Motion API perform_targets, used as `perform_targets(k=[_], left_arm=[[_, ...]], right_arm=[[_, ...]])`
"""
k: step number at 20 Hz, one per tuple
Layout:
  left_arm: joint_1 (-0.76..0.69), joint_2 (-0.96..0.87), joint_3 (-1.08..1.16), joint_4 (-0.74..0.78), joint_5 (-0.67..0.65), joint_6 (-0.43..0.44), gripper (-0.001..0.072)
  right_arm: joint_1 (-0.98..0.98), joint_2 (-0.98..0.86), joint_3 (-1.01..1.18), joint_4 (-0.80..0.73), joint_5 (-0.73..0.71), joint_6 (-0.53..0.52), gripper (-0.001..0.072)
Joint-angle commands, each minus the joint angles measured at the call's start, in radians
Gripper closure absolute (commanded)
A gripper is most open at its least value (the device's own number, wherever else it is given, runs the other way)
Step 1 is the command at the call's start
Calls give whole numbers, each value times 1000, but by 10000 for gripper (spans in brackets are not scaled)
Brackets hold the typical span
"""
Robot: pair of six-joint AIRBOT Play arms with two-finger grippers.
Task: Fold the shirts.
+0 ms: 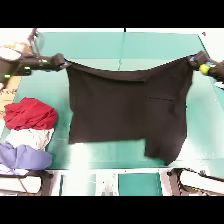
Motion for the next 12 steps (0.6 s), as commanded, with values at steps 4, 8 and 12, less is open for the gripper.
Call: perform_targets(k=[4, 8, 12], left_arm=[[-4, -235, 182, -77, 156, -58, 680], [14, -237, 205, -19, 114, -62, 680], [13, -248, 185, 222, -77, -183, 679]], right_arm=[[-8, -404, 373, 17, 76, 57, 700], [-53, -423, 439, 5, 172, 67, 701], [-161, -422, 433, -272, 405, 178, 704]])
